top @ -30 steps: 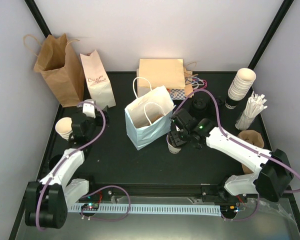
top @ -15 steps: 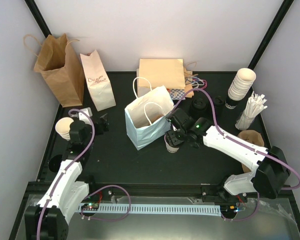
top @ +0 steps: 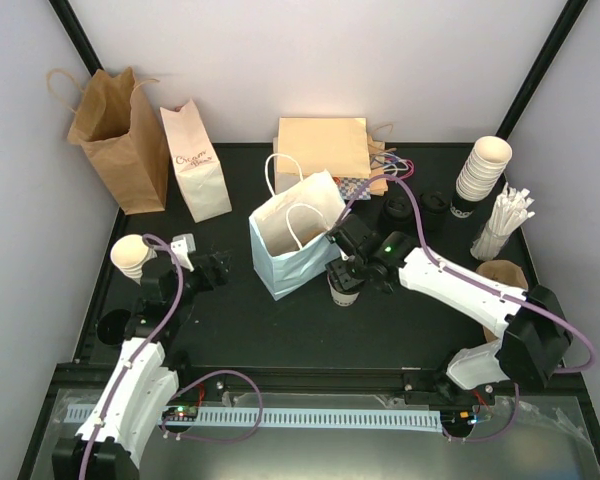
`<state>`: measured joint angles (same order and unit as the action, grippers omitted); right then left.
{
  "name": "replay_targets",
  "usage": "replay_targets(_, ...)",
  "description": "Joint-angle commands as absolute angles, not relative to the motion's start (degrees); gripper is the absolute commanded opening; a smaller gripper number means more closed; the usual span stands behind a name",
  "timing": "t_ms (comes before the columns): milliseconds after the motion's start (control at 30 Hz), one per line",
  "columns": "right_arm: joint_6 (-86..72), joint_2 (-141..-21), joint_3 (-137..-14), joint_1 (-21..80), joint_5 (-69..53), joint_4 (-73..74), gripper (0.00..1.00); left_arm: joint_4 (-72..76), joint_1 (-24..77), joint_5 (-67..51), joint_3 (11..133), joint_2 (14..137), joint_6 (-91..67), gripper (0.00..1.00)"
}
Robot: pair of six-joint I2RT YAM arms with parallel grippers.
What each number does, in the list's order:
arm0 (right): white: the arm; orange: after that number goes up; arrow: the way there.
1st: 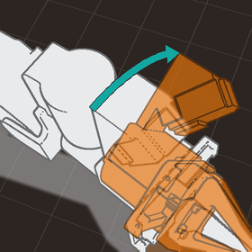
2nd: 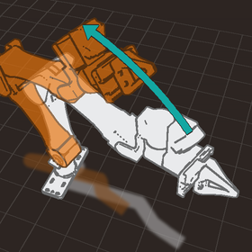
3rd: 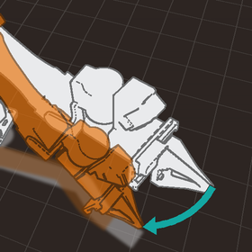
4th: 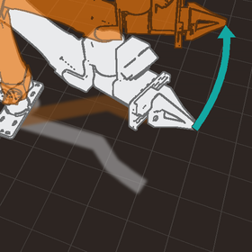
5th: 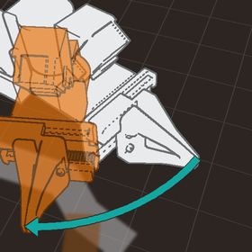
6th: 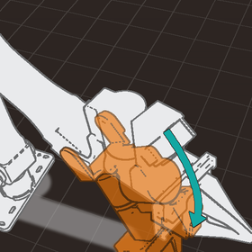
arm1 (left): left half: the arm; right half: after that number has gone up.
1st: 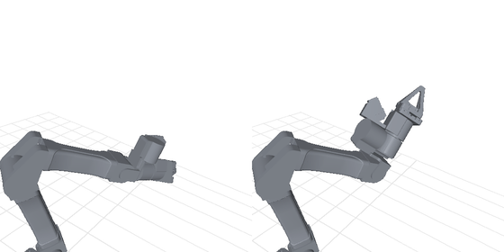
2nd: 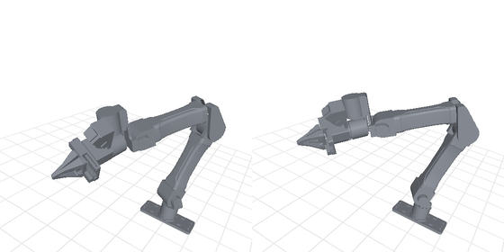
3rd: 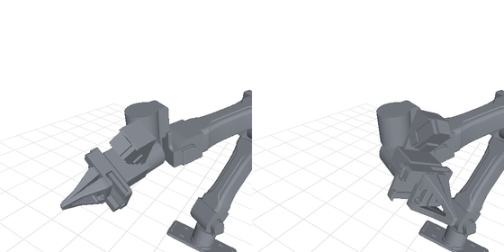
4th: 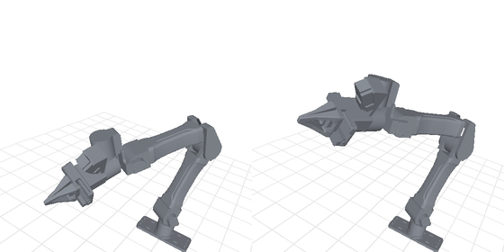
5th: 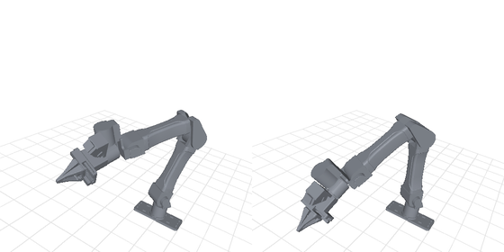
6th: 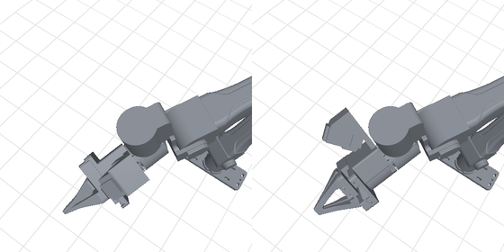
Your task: Pack the takeout coffee
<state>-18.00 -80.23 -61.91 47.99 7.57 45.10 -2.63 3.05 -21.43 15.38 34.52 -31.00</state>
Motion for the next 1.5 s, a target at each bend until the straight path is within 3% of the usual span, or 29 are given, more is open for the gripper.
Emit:
replay_targets(0,-17.27,-81.08,-63.15,48.61,8.12,44.48,0.7,-4.03,3.39,-26.1,14.67,33.36,-33.05,0.99)
replay_targets(433,-15.92,-85.77,-64.5,49.08,9.66,48.34,0.7,-2.91,7.35,-29.51,12.31,33.59,-35.09,0.98)
replay_targets(1467,-17.93,-76.35,-58.83,50.43,3.73,55.51,0.68,-6.51,38.45,-19.31,14.51,28.63,-48.05,0.98)
